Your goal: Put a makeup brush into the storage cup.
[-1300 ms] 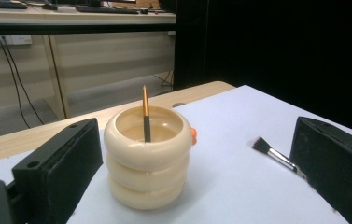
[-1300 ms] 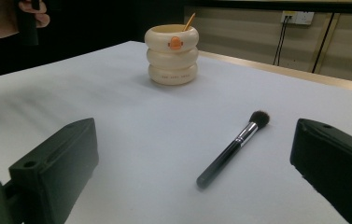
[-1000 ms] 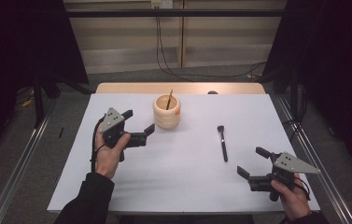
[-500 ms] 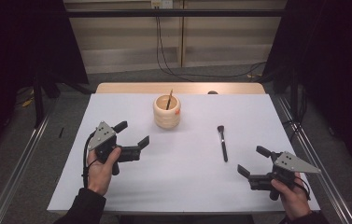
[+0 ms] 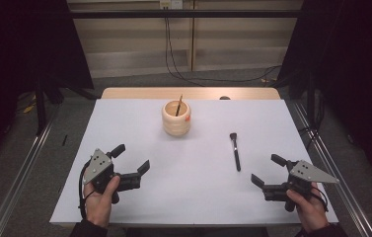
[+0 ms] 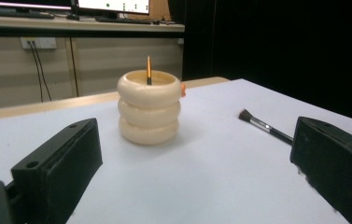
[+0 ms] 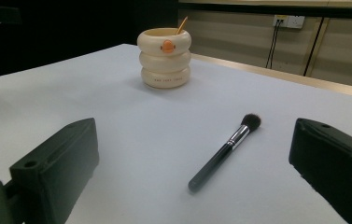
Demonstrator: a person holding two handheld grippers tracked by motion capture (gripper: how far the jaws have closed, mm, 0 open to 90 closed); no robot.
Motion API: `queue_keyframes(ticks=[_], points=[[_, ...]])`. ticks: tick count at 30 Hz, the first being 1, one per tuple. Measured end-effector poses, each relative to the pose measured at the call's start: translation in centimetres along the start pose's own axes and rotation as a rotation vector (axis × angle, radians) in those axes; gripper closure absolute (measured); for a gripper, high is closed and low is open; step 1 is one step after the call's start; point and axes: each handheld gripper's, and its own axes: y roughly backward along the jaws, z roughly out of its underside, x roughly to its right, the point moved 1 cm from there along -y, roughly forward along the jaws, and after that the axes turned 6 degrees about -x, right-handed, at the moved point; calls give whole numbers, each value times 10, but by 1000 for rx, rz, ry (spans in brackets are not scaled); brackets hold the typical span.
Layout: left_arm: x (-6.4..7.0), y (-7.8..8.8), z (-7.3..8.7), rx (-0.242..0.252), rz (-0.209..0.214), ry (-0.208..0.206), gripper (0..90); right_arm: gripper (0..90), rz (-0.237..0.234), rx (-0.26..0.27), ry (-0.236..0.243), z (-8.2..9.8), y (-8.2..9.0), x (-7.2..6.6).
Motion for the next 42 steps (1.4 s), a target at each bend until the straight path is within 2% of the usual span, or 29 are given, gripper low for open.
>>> queue_keyframes(ticks=[3, 6, 10, 14, 15, 16, 18, 20, 30, 36, 42], points=[[2, 7, 4, -3, -13, -21, 20, 9, -2, 2, -1, 0, 0, 0], [5, 14, 12, -3, -7, -33, 20, 10, 0, 1, -2, -1, -2, 0], [5, 18, 19, -15, -5, -34, 20, 10, 9, 1, -8, -1, -1, 0], [3, 22, 18, 6, -7, -26, 20, 9, 17, 6, -6, -1, 0, 0], [2, 22, 18, 4, -10, -38, 20, 9, 13, 2, -7, 0, 0, 0], [3, 22, 19, 8, -8, -22, 20, 9, 11, 4, -7, 0, 0, 0], [3, 22, 20, 10, -6, -15, 20, 9, 20, 8, -3, 0, 0, 1], [2, 22, 20, 13, -7, -16, 20, 5, 13, 9, -5, -1, 1, 1], [2, 23, 20, 14, 3, -15, 20, 7, 35, -6, -5, -3, -3, 0], [5, 21, 19, 16, 15, -22, 20, 11, 46, 1, 20, -4, -2, 2], [4, 22, 19, 19, 14, -15, 20, 13, 61, 26, 15, -6, -4, 6]])
